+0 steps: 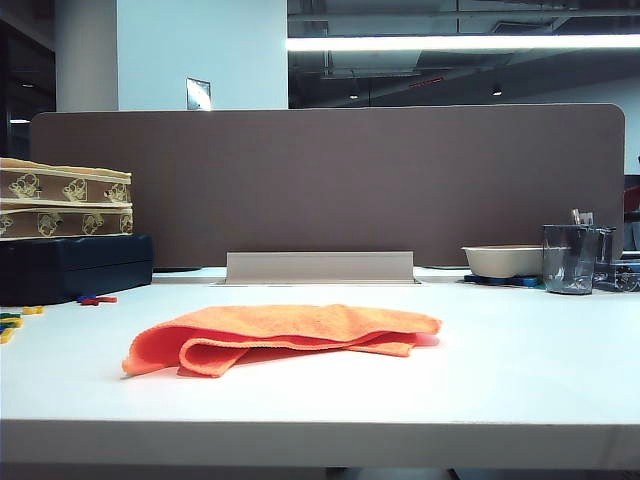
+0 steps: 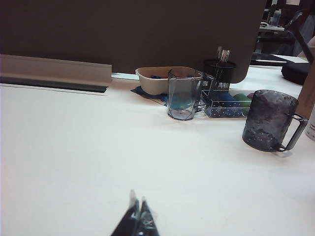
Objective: Use an orange cloth to wipe the letter magnets on the table away for a distance.
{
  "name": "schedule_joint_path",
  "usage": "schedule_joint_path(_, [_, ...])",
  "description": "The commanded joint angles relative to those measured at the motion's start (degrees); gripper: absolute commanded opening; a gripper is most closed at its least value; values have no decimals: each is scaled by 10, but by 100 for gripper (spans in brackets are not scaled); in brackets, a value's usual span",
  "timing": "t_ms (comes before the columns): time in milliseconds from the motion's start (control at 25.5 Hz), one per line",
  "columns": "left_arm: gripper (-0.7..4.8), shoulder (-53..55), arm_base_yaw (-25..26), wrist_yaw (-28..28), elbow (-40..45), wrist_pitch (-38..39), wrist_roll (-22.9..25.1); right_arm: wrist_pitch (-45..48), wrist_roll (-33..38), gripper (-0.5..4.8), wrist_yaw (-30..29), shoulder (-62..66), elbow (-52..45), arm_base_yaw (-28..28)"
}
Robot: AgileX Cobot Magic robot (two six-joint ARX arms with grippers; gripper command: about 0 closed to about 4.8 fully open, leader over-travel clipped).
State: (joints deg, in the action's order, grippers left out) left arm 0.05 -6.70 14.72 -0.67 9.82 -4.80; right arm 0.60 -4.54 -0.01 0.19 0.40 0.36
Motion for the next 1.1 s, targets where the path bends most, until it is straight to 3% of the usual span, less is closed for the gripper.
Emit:
schedule_joint_path(39, [120, 0, 0, 0, 2, -3, -2, 9, 1, -5, 0, -2, -4, 0])
schedule_joint_path(510, [120, 0, 4, -55, 2, -14, -2, 9, 1, -5, 0, -2, -4, 0])
schedule_joint_path(823, [120, 0, 82, -170, 2, -78, -1, 9, 1, -5, 0, -2, -4, 0])
schedule_joint_path(1098, [120, 1, 94, -178, 2, -126, 40, 9, 1, -5, 0, -2, -4, 0])
